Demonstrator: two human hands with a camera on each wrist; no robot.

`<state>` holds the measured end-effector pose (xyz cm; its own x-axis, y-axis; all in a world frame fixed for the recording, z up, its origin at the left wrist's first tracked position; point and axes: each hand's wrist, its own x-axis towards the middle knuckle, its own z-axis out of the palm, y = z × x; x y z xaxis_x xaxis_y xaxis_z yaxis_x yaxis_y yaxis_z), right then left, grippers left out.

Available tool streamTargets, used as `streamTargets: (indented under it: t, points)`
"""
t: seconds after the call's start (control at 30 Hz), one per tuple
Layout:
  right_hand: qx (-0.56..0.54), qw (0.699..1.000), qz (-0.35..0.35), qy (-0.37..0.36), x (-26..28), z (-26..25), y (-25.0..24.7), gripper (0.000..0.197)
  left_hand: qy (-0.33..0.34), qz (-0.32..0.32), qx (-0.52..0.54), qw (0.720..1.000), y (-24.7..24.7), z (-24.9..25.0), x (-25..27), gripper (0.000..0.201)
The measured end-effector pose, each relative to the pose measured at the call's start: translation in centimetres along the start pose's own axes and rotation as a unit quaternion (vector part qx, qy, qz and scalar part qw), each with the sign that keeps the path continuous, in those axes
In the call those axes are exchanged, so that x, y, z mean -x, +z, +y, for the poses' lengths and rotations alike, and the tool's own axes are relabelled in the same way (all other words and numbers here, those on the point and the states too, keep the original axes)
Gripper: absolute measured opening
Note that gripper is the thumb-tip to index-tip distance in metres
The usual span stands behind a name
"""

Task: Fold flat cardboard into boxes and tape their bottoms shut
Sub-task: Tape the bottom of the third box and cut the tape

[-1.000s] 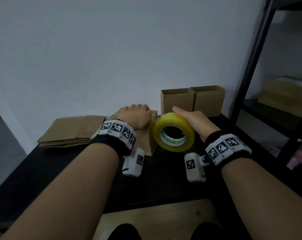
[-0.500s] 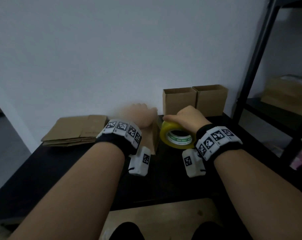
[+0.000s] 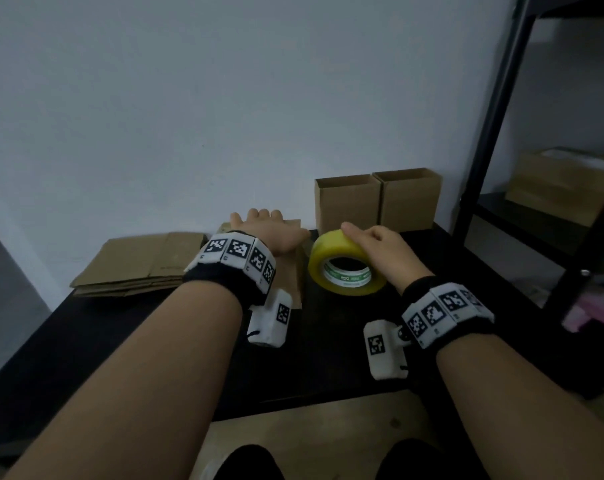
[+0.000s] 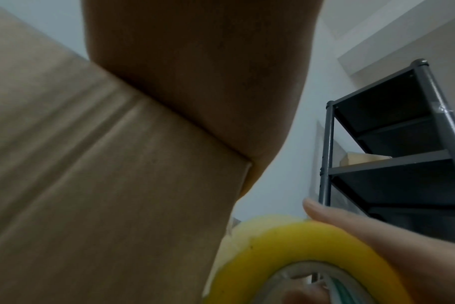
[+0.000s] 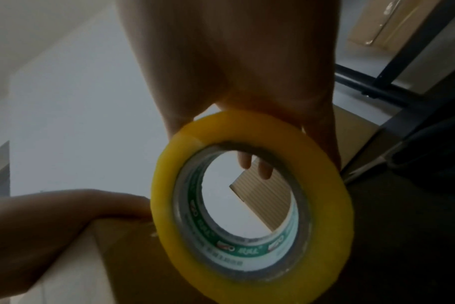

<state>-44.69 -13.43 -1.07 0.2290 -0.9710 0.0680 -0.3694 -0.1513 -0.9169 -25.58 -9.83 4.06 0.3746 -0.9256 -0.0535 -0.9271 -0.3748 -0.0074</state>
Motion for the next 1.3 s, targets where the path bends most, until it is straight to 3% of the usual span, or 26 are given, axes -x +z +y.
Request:
streamTargets:
  t: [0.17,0.57,0.67,0.8,0.9,1.07,1.3]
  points:
    - [0.042,0.998,0.056,0.007,-1.4,-0.6,-0.1,0.052,-0.020,0.005,-0.022,1.000,-0.4,0.5,1.1,0.069]
    - [0.094,0.995,0.019,-0.013,-1.4,-1.7,0.5,0.041,-0.053,0.028,0.056,0.997,-0.3,1.5,0.9,0.059]
    - [0.080,0.996,0.031,-0.007,-1.2,-1.7,-0.4,0.037,-0.045,0.066,0.078,0.994,0.0,1.8,1.0,0.054]
    - [0.092,0.993,0.069,0.000,-0.4,-1.4,-2.4,0.033,0.003,0.172,0.126,0.977,0.8,2.7,1.3,0.040]
    - [0.127,0.989,0.070,0.017,0.4,-0.9,-3.7,0.034,0.037,0.216,0.140,0.966,1.6,3.6,1.8,0.032]
    - [0.199,0.976,0.061,0.067,1.4,0.5,-5.5,0.030,0.044,0.215,0.100,0.970,2.3,3.7,1.7,0.027]
    - [0.326,0.934,0.007,0.147,1.5,2.4,-5.7,0.027,0.055,0.200,0.079,0.975,2.5,3.4,1.3,0.027]
